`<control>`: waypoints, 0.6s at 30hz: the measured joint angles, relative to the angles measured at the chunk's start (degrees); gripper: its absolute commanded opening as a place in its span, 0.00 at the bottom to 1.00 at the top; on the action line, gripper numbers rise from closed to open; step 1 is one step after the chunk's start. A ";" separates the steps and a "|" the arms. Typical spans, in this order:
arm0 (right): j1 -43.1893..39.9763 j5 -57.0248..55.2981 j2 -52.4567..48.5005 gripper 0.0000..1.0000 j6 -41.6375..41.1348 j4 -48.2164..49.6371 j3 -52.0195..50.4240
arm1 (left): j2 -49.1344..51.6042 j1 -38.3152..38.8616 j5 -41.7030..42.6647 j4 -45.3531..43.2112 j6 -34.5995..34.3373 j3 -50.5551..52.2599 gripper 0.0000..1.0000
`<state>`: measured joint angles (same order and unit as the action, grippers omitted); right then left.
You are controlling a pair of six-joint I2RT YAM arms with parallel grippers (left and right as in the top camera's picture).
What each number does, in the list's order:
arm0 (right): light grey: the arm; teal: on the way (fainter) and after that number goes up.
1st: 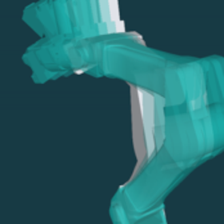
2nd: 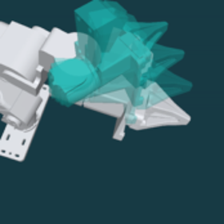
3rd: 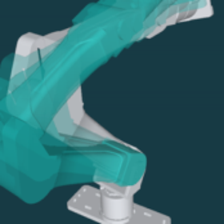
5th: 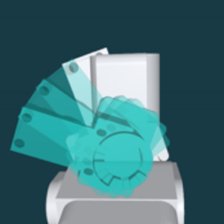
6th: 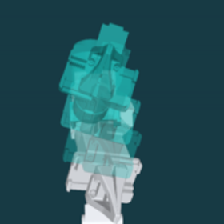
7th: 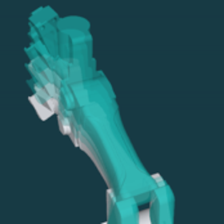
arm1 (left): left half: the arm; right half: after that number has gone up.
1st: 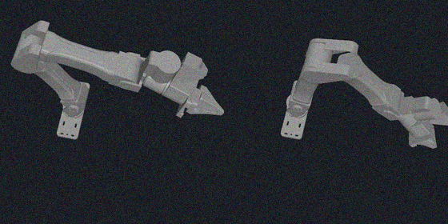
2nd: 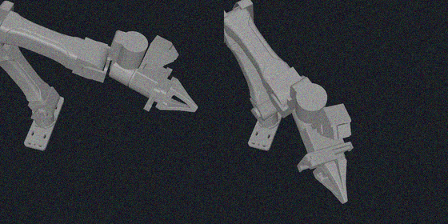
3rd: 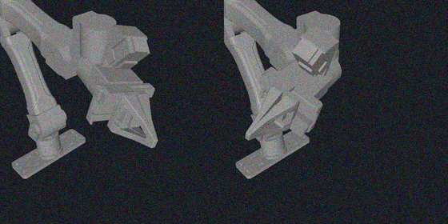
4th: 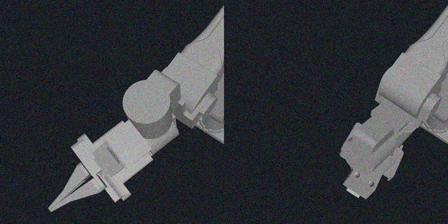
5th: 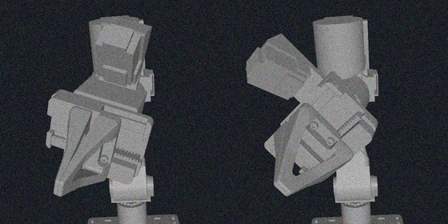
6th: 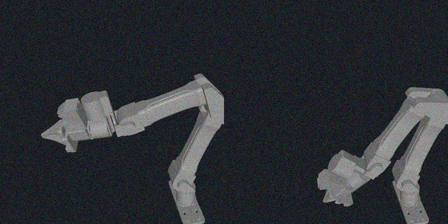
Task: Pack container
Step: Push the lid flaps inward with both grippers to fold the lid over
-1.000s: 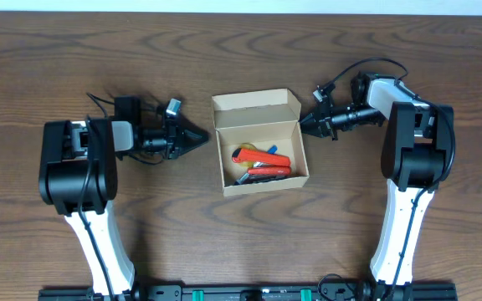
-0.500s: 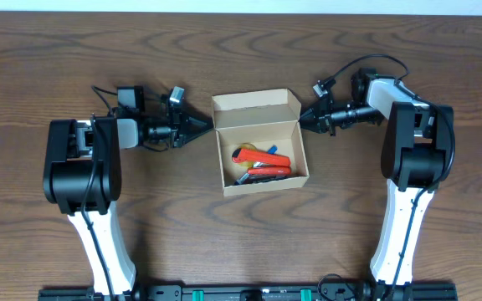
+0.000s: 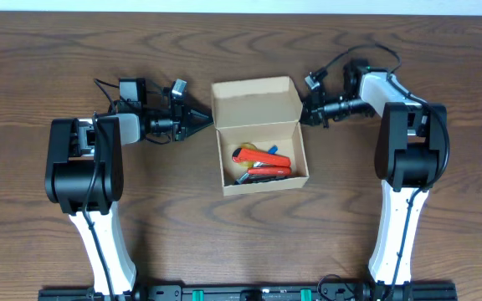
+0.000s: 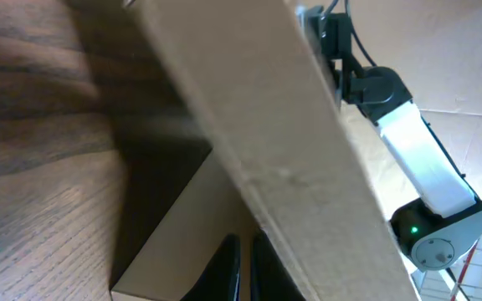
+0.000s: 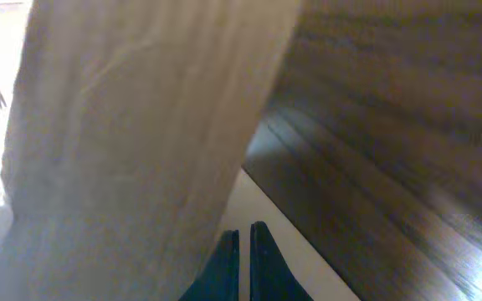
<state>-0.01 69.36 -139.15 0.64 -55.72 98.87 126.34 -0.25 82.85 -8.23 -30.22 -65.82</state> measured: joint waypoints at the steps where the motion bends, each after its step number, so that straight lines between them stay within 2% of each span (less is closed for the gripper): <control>1: 0.11 -0.09 0.00 0.01 -0.04 -0.33 0.74 | 0.00 -0.02 0.15 0.02 0.00 0.00 0.06; 18: 0.72 -7.85 2.71 0.01 0.55 -6.82 6.01 | -0.24 0.00 1.11 0.02 -0.68 -0.02 0.06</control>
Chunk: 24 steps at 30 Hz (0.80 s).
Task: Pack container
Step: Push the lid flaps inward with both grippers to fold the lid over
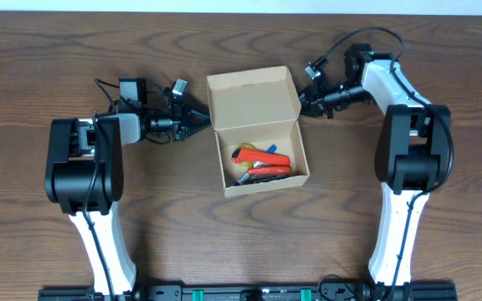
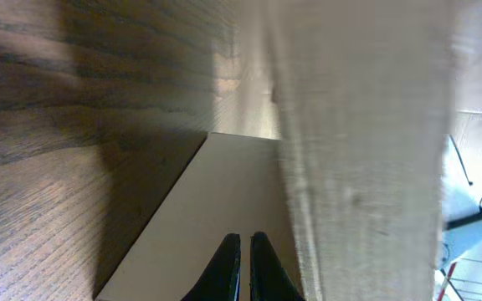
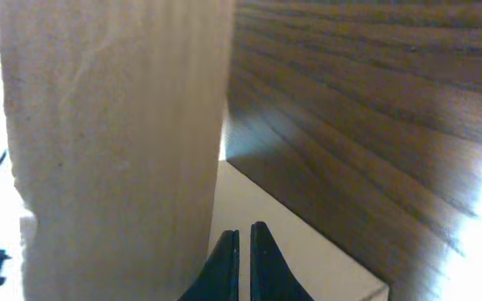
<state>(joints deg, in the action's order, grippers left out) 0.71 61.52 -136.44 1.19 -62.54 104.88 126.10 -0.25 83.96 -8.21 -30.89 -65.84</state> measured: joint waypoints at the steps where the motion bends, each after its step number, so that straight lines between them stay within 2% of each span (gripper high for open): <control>1: 0.00 -0.57 0.83 0.01 0.07 0.00 0.00 | -0.20 0.00 -0.15 0.02 -0.20 0.00 0.06; 9: 0.02 -2.01 7.08 0.01 0.11 -0.59 0.50 | -3.23 0.00 -0.98 0.22 -0.42 -0.11 0.06; 24: 0.79 -3.56 7.19 0.01 0.96 -2.14 0.52 | -6.97 -0.02 -3.02 0.68 -0.42 -0.11 0.06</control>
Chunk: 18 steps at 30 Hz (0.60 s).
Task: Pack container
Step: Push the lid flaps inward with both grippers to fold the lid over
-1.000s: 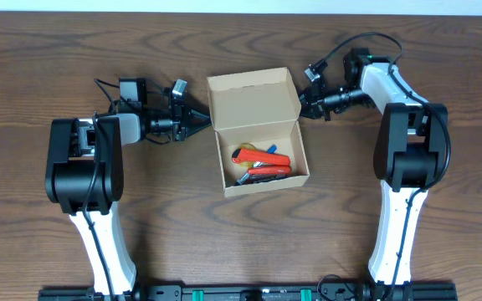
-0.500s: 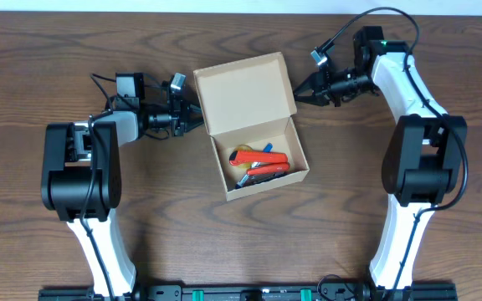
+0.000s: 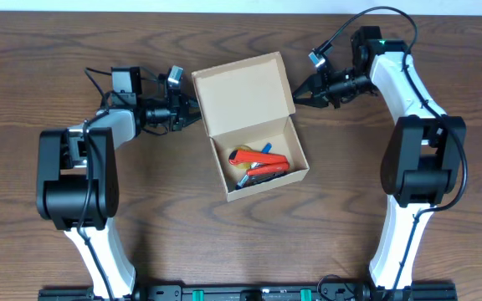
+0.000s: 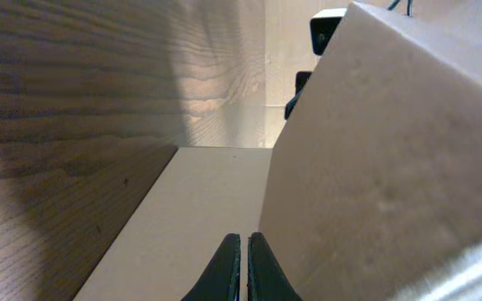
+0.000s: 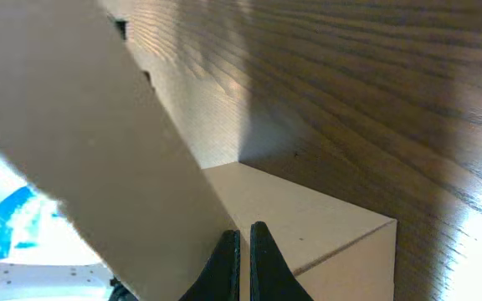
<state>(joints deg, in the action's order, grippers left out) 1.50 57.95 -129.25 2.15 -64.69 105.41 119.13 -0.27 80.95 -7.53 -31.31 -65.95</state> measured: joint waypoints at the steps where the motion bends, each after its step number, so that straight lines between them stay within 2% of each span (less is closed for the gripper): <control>1: 0.13 -0.09 0.00 0.01 0.00 -0.02 0.00 | -0.11 0.00 0.00 0.00 0.00 0.00 0.06; 18: 1.11 -2.12 0.00 0.01 0.63 -0.44 0.00 | -1.36 2.25 -0.74 0.35 0.26 0.00 0.06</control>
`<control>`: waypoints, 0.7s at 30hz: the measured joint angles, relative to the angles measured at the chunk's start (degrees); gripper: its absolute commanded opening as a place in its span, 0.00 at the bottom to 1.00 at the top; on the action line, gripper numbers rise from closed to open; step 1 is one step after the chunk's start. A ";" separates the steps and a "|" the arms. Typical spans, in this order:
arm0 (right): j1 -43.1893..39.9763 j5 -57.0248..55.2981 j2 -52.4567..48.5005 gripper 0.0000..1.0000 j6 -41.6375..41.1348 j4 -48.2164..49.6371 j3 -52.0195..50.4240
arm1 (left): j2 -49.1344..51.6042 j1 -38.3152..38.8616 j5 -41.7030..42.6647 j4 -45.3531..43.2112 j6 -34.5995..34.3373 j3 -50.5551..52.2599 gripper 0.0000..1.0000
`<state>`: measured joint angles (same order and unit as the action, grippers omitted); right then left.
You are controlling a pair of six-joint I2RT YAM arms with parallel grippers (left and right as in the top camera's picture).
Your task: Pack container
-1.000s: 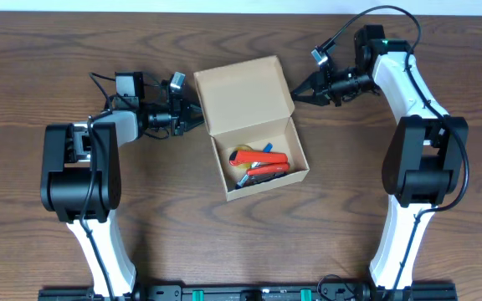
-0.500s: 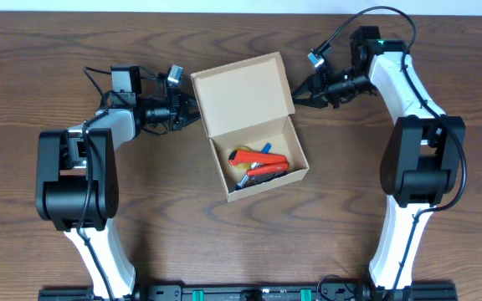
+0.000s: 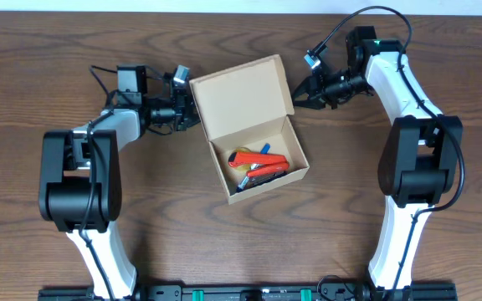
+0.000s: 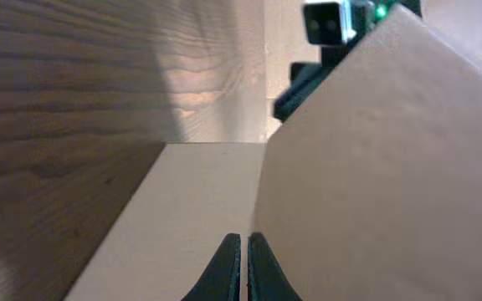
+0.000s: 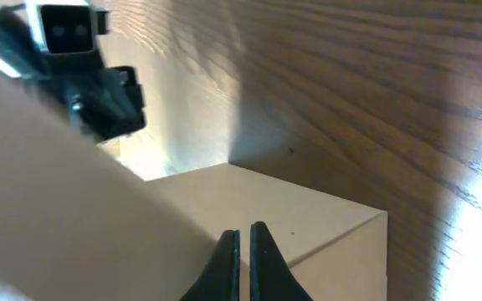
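Note:
An open cardboard box (image 3: 271, 186) sits mid-table, turned slightly askew. Orange, red and blue items (image 3: 262, 160) lie inside it. Its lid (image 3: 241, 90) stands raised behind the opening. My left gripper (image 3: 192, 113) is at the lid's left edge and my right gripper (image 3: 294, 94) at its right edge. In the left wrist view the left gripper (image 4: 244, 238) is shut on the cardboard edge, with the lid (image 4: 375, 167) filling the right. In the right wrist view the right gripper (image 5: 244, 227) pinches the opposite edge, with the lid (image 5: 65, 192) at left.
Dark wooden table (image 3: 141, 217) all around the box. Black cables trail from both wrists at the far side. The arm bases stand near the front edge at left (image 3: 78, 180) and right (image 3: 417, 171).
The lid has tipped a little further up and over. The left gripper has shifted slightly right with it. Each wrist view now shows the other arm's camera above the lid's edge.
At first the box sat square with its lid leaning back, and both grippers were shut on the lid's side edges. Then the lid stood higher. Later the box had turned askew and both wrists were further back. Now the lid is tilted higher still.

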<state>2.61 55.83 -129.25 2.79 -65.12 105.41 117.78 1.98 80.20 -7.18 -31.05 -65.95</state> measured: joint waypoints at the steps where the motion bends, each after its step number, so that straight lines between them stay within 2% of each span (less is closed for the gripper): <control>1: 0.00 -0.17 0.00 0.01 0.00 -0.07 0.00 | -0.79 0.33 -0.28 0.50 0.04 0.00 0.05; 4: 0.00 -0.44 0.00 0.01 0.02 -0.22 0.00 | -3.37 0.94 -1.14 2.97 1.25 -0.07 0.06; 15: 0.02 -1.46 0.00 0.01 0.22 -0.24 0.00 | -13.16 0.94 -8.72 28.04 15.17 -0.46 0.06; 21: 0.02 -1.92 0.00 0.01 0.24 -0.28 0.00 | -18.05 1.44 -11.69 30.95 19.65 -0.46 0.05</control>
<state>2.63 53.91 -129.25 3.03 -65.41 105.41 99.72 3.42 68.51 23.77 -11.40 -66.41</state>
